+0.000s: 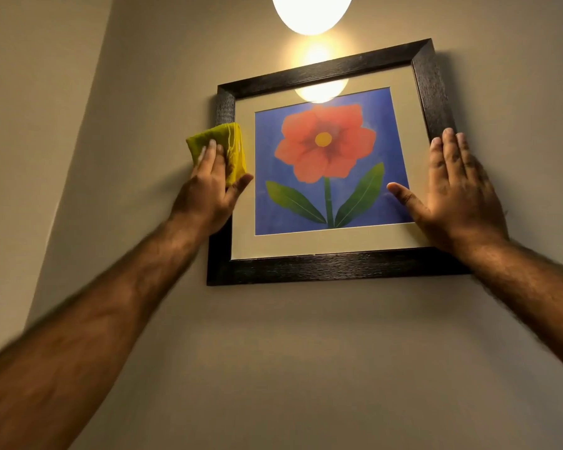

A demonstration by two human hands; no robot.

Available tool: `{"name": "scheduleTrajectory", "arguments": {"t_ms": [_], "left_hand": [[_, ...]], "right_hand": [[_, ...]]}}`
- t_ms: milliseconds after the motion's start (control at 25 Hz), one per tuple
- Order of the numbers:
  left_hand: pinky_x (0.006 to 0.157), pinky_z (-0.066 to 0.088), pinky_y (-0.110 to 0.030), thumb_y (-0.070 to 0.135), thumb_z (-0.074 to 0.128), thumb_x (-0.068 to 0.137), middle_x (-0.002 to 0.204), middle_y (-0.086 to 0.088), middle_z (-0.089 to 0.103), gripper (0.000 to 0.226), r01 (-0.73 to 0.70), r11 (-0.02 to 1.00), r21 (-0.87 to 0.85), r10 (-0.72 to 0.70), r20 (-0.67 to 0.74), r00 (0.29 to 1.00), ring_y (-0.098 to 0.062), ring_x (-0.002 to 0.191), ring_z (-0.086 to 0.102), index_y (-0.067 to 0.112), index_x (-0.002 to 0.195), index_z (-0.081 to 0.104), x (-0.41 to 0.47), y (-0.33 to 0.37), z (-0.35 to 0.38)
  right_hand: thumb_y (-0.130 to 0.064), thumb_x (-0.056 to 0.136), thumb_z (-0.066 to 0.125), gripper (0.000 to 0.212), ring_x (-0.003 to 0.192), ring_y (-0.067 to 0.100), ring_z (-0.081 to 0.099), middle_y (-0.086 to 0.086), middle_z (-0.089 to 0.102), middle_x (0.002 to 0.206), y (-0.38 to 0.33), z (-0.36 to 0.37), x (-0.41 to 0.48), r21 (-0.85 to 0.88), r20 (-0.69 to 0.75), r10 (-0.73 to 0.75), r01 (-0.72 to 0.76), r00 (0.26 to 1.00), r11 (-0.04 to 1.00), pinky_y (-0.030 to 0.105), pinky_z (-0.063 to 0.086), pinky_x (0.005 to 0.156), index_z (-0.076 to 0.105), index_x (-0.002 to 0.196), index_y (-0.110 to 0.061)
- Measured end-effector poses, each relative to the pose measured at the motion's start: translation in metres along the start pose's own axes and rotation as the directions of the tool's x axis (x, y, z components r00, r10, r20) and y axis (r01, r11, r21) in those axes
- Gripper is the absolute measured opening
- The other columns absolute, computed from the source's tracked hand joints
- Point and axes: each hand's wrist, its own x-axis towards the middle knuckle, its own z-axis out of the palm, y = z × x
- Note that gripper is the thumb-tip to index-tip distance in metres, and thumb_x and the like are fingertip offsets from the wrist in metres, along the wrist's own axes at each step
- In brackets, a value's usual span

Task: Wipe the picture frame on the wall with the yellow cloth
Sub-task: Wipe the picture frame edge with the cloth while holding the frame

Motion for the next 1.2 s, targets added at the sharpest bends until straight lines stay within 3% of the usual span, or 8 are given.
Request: {"name": "scheduleTrajectory", "arguments": {"t_ms": [320, 440, 560, 680, 840, 1000, 1120, 1200], "left_hand": [[0.123, 0.028, -0.041, 0.066, 0.027, 0.094, 0.163, -0.02, 0.031, 0.089, -0.074, 0.997, 0.034, 0.07, 0.107, 0.992, -0.033, 0.151, 0.032, 0.0, 0.153, 0.035, -0.116, -0.001, -0.013], [0.101, 0.053, -0.043, 0.05, 0.04, 0.1, 0.135, -0.02, 0.064, 0.062, -0.078, 0.997, -0.005, 0.078, 0.025, 0.997, -0.038, 0.119, 0.063, 0.001, 0.127, 0.067, -0.09, -0.004, -0.035], [0.089, 0.058, -0.042, 0.016, 0.062, 0.095, 0.11, -0.014, 0.076, 0.02, -0.059, 0.997, -0.048, 0.06, 0.011, 0.998, -0.035, 0.097, 0.071, 0.009, 0.108, 0.076, -0.058, -0.011, -0.052], [0.085, 0.059, -0.044, 0.006, 0.071, 0.086, 0.108, -0.011, 0.074, 0.024, 0.029, 0.999, -0.017, -0.028, 0.027, 0.999, -0.032, 0.097, 0.07, 0.016, 0.107, 0.07, -0.044, -0.01, -0.053], [0.101, 0.051, -0.044, 0.014, 0.08, 0.081, 0.133, -0.014, 0.064, 0.063, 0.153, 0.988, 0.019, -0.154, 0.093, 0.984, -0.034, 0.121, 0.06, 0.019, 0.139, 0.056, -0.029, -0.016, -0.05], [0.082, 0.047, -0.027, 0.02, 0.081, 0.08, 0.108, -0.008, 0.077, 0.033, 0.289, 0.951, -0.11, -0.266, 0.186, 0.946, -0.02, 0.09, 0.065, 0.019, 0.112, 0.075, -0.026, -0.026, -0.054], [0.08, 0.049, -0.026, 0.023, 0.083, 0.077, 0.102, -0.007, 0.077, 0.029, 0.316, 0.93, -0.188, -0.285, 0.173, 0.943, -0.018, 0.087, 0.064, 0.019, 0.106, 0.078, -0.04, -0.03, -0.059], [0.085, 0.056, -0.032, 0.021, 0.084, 0.076, 0.103, -0.009, 0.078, 0.031, 0.361, 0.895, -0.262, -0.321, 0.185, 0.929, -0.022, 0.09, 0.069, 0.016, 0.106, 0.078, -0.049, -0.037, -0.064]], "right_hand": [[-0.08, 0.089, 0.025, 0.107, 0.16, 0.028, 0.006, 0.015, 0.006, 0.172, -0.001, 0.001, 0.001, 0.026, -0.001, 0.011, -0.011, 1.0, 1.0, 0.045, 0.013, 0.129, 0.011, 0.161, -0.002], [-0.08, 0.089, 0.025, 0.107, 0.16, 0.028, 0.006, 0.015, 0.006, 0.172, -0.001, 0.002, 0.001, 0.02, 0.002, 0.014, -0.014, 1.0, 1.0, 0.044, 0.013, 0.129, 0.011, 0.162, -0.002], [-0.08, 0.09, 0.025, 0.106, 0.16, 0.028, 0.006, 0.014, 0.005, 0.173, 0.0, 0.002, 0.001, 0.029, 0.004, 0.014, -0.014, 1.0, 0.999, 0.044, 0.012, 0.129, 0.01, 0.162, -0.003], [-0.081, 0.09, 0.024, 0.106, 0.16, 0.027, 0.006, 0.014, 0.006, 0.173, 0.0, 0.002, -0.001, 0.044, -0.006, 0.009, -0.009, 1.0, 0.999, 0.045, 0.013, 0.129, 0.01, 0.162, -0.003], [-0.078, 0.093, 0.025, 0.102, 0.16, 0.028, 0.009, 0.015, 0.008, 0.172, 0.002, 0.001, -0.002, 0.059, -0.023, 0.003, -0.001, 1.0, 0.998, 0.045, 0.014, 0.129, 0.013, 0.161, -0.003], [-0.075, 0.096, 0.023, 0.097, 0.16, 0.029, 0.012, 0.015, 0.013, 0.172, 0.002, 0.001, -0.006, 0.099, -0.039, 0.003, 0.001, 0.999, 0.995, 0.045, 0.015, 0.128, 0.017, 0.161, -0.004], [-0.074, 0.096, 0.022, 0.097, 0.16, 0.03, 0.01, 0.017, 0.013, 0.171, -0.002, -0.007, -0.012, 0.105, -0.021, 0.001, 0.001, 1.0, 0.994, 0.048, 0.012, 0.129, 0.017, 0.16, -0.002], [-0.07, 0.098, 0.027, 0.094, 0.16, 0.032, 0.01, 0.018, 0.013, 0.171, -0.023, -0.016, -0.021, 0.1, -0.046, -0.135, 0.139, 0.99, 0.985, 0.048, 0.012, 0.129, 0.017, 0.16, 0.0]]}}
